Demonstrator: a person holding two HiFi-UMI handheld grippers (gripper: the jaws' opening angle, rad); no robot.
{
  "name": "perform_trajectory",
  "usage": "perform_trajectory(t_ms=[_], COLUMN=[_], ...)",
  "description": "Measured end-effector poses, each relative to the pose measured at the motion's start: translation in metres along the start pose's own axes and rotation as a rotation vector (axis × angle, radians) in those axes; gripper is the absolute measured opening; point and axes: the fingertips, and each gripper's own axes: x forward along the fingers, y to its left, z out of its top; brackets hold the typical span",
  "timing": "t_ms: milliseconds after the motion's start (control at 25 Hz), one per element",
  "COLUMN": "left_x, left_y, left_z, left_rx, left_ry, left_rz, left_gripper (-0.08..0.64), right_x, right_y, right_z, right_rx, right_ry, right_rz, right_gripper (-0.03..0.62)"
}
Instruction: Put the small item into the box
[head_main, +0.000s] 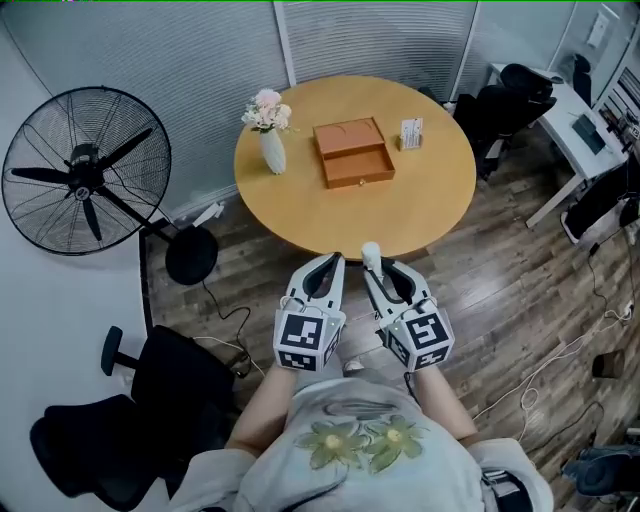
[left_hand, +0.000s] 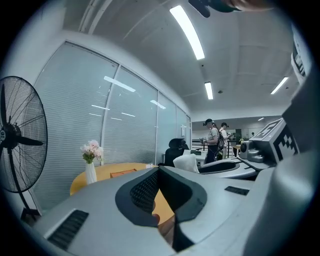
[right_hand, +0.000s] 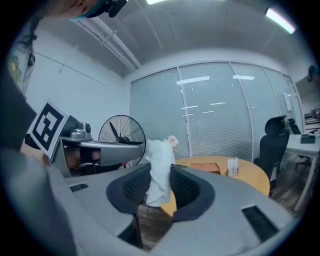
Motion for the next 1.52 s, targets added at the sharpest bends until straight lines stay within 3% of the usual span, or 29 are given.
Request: perform_trajectory(t_ms=[400,720,1160,1520], left_x=[0.061,0.151,0.266,0.315], left_y=[0.016,0.083,0.183,0.219], left_z=[-0.011,-0.015,0.006,0.010], left_rx=[-0.023,-0.025,-0.022,-0.026], left_ry=[0.031,0.058,0.079,0.080], left_rz=[-0.035,-0.064,-0.127,-0.140], left_gripper=[0.003,0.003,0.003,0.003], right_x=[0.041,0.126,0.268,0.321], right_y=[-0.039,-0.090,-0.164,-0.202], right_z=[0.000,0.003,0.048,0.069], right_rx=[0.000,0.007,0.011,-0.020], right_ry=[0.007,0.049,0.031,0.029], right_rz=[0.001,-0.021,-0.084,-0.112], right_gripper=[0.127,0.127,0.127,0.127])
